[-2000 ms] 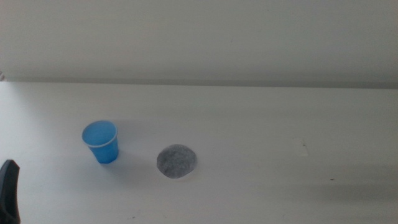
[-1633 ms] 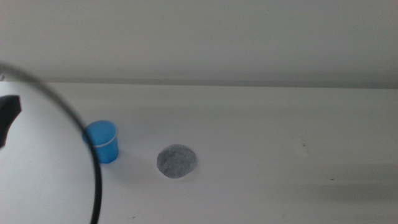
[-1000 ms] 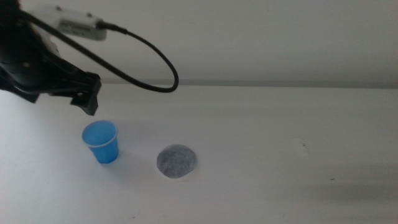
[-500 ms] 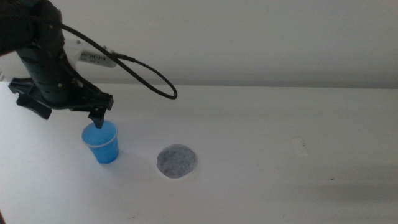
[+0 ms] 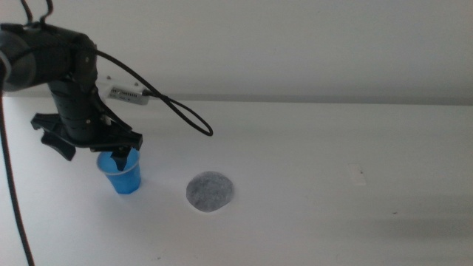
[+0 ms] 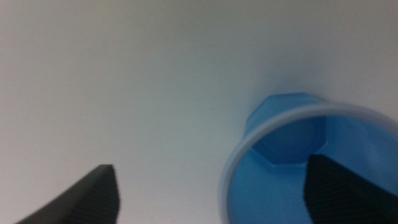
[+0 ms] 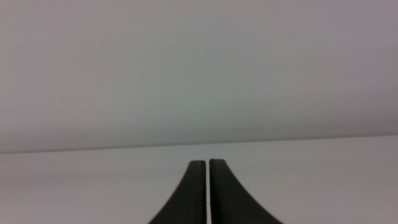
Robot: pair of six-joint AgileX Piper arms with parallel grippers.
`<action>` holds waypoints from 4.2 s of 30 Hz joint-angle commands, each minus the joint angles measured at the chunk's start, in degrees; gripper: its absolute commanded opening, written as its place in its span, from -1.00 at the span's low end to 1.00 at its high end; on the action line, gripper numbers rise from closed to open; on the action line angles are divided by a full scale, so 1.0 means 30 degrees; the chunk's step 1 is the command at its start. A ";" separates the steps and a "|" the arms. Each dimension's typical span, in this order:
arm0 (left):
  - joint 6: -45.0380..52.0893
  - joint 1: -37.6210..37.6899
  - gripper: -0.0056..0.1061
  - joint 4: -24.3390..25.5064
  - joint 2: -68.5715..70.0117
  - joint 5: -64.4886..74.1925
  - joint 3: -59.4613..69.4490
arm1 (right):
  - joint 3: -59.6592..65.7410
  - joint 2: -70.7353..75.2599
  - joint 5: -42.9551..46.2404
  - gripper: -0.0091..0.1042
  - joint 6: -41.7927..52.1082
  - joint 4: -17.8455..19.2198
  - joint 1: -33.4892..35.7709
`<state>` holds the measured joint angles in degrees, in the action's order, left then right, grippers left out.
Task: Place an empty cup on a cup mat.
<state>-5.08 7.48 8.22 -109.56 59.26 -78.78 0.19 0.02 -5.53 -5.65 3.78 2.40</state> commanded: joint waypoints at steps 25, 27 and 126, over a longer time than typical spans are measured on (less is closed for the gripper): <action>-0.2868 0.4695 -0.93 -0.2952 0.2189 0.4040 -0.1726 | 0.0665 0.0690 0.0106 -0.87 0.0020 0.0191 -0.0002; -0.3505 0.5659 -0.93 -0.2916 0.1728 0.4132 -0.2478 | 0.0665 0.0690 0.0106 -0.87 0.0020 0.0191 -0.0002; -0.0478 -0.4777 0.78 -0.1871 3.5079 -1.7630 2.4861 | 0.0665 0.0690 0.0106 -0.87 0.0020 0.0191 -0.0002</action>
<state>-1.28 -6.75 -0.61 -5.99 9.81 -7.03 0.19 0.02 -5.53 -5.65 3.78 2.40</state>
